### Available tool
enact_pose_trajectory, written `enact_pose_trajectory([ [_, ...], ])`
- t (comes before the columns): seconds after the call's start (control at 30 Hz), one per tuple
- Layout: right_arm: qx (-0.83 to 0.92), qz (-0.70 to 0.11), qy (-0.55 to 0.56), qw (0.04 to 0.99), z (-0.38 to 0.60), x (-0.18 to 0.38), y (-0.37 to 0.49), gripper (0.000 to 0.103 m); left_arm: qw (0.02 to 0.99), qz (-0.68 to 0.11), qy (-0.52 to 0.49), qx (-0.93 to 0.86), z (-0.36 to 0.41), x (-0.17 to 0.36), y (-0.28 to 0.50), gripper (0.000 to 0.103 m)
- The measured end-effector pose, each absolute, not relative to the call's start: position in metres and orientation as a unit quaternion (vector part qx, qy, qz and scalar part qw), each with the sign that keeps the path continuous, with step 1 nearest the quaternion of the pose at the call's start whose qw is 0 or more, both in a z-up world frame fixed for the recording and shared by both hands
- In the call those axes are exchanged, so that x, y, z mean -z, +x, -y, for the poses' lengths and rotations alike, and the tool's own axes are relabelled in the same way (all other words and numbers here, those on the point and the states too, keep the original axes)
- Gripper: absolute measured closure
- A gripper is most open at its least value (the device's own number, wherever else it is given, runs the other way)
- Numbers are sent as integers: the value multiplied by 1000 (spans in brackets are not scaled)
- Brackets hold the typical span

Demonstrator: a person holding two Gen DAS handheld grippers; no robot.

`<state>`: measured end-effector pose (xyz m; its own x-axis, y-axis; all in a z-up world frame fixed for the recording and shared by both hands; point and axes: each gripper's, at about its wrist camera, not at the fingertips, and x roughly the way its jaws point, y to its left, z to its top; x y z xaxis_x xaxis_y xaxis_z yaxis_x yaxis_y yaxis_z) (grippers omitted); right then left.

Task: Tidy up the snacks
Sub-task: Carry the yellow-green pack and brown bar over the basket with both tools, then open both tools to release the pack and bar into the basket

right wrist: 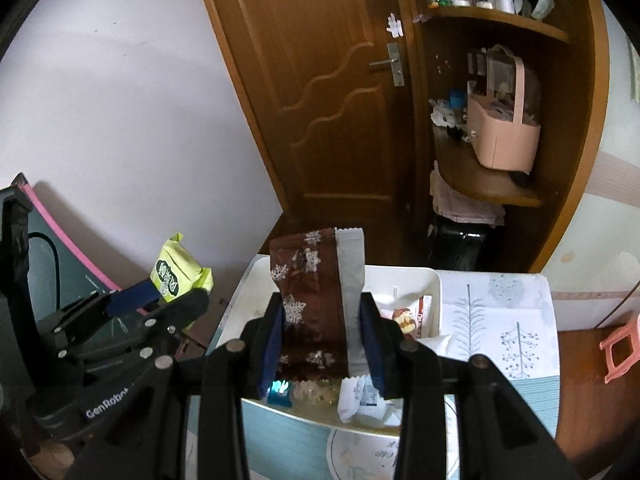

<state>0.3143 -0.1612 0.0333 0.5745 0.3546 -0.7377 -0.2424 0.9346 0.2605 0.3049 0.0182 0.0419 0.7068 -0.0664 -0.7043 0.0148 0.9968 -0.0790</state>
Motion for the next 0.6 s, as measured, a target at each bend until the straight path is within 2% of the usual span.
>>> enact_pose_trajectory([
  [0.37,-155,-462,73,870,156,-5,349,65,908,-417,-38,20,-23,-16,341,49],
  [0.47,-153,-473,79,864,155,2,356,65,904,-425,-36,20,-26,-8,348,40],
  [0.6,-148,-485,87,858,155,11,365,60,904,-425,-37,11,-29,-2,351,12],
])
